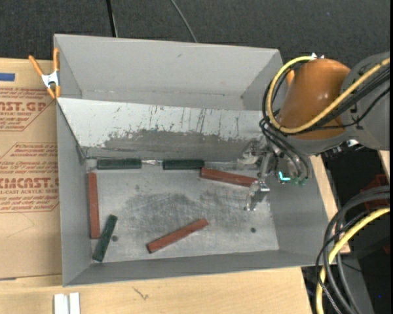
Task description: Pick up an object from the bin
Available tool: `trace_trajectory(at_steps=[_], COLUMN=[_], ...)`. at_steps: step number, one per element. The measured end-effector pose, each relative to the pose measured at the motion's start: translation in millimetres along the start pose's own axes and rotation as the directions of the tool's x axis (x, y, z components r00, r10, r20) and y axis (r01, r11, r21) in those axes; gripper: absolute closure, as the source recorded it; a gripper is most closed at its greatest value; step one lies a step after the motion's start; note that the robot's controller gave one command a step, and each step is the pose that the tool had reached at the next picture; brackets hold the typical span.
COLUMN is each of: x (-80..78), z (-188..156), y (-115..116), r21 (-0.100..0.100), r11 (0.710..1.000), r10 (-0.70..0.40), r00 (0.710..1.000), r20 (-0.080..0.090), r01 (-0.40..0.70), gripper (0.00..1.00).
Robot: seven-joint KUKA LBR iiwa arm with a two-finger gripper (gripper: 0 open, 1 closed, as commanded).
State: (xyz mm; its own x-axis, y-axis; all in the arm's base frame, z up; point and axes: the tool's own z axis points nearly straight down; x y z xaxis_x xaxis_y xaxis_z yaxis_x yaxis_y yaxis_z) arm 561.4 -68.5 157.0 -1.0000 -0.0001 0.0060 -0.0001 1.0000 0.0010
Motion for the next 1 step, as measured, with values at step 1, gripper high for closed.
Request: trace_trajectory(at_steps=[1], x=[-1.9], z=[-4.1], y=[0.0], r21=[0.001], r11=[1.0], r10=[-0.001], r00=[1.0], r20=[0.007], r01=[0.001], gripper=[0.0])
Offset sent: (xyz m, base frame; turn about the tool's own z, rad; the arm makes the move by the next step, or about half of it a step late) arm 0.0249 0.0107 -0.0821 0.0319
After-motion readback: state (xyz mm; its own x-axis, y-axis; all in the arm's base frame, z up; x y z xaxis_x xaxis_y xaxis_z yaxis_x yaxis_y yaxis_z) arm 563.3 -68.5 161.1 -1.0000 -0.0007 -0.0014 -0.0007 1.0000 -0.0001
